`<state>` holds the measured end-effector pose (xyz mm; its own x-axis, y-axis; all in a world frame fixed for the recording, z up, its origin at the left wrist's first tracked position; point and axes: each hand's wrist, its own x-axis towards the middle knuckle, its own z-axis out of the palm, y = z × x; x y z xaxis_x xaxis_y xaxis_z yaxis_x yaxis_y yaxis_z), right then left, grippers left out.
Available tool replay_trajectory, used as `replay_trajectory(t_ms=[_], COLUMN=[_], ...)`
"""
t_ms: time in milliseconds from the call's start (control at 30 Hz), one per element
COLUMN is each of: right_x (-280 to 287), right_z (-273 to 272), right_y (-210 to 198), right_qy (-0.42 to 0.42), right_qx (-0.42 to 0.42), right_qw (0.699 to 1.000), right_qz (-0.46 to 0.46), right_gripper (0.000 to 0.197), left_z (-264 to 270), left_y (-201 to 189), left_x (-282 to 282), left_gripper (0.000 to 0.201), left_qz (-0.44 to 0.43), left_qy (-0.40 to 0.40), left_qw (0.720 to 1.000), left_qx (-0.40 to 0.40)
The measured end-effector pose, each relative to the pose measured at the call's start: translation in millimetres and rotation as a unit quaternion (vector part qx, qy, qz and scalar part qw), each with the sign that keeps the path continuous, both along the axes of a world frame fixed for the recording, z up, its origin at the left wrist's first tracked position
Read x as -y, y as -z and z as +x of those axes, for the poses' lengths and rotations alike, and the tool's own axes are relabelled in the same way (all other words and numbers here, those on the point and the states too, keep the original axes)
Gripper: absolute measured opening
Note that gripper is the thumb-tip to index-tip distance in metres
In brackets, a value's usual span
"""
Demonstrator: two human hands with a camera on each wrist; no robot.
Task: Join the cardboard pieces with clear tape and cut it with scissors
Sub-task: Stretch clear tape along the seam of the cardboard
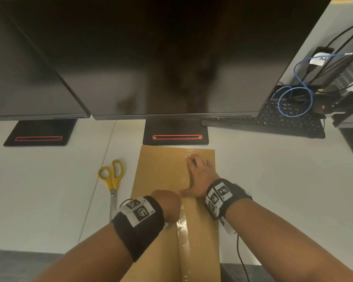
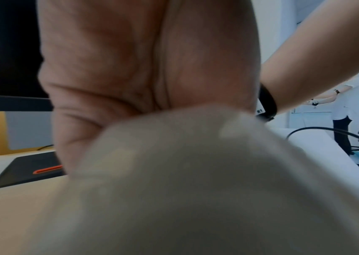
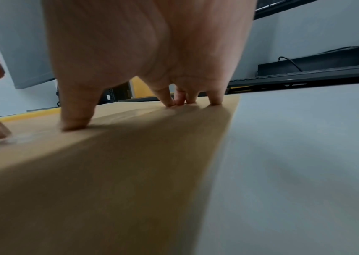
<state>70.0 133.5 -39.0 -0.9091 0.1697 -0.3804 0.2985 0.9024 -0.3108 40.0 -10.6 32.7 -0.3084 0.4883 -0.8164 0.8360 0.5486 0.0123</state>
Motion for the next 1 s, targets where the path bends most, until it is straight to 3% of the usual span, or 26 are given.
replay_trajectory(t_ms=[167,233,333,400,567,767,1000], right_x=[2,2,5,5,5,6,7], right_z=[2,2,4,6,7,5,6], right_y=[9,8,5,5,6,4,6], right_qy=[-0.012,-0.008,-0.006,-0.011,-0.026,-0.022,-0.019], right_qx=[0.019,0.017,0.022,0.033,0.061,0.074,0.073], right_qw=[0.999,0.999,1.000,0.999,0.997,0.997,0.997], right_qz=[0.037,0.032,0.022,0.022,0.030,0.028,0.032], right_gripper=[0.129,0.129,0.127,0.126,0.135,0.137,0.136], left_z=[5,-1,-14,-22,-32,-44,-57], left_y=[-10,-10,-8,-7,0,20,42], left_x=[-5,1,13,23,35,39,37], left_gripper=[0.032,0.036,0.040,0.038,0.034,0.034,0.017], left_qz=[0.045,0.059,0.093,0.111,0.148,0.190,0.265], left_qy=[-0.008,-0.086,-0.245,-0.287,-0.232,-0.216,-0.229], left_qw=[0.999,0.993,0.953,0.936,0.953,0.955,0.937], left_qx=[0.000,0.051,0.154,0.170,0.124,0.076,0.009])
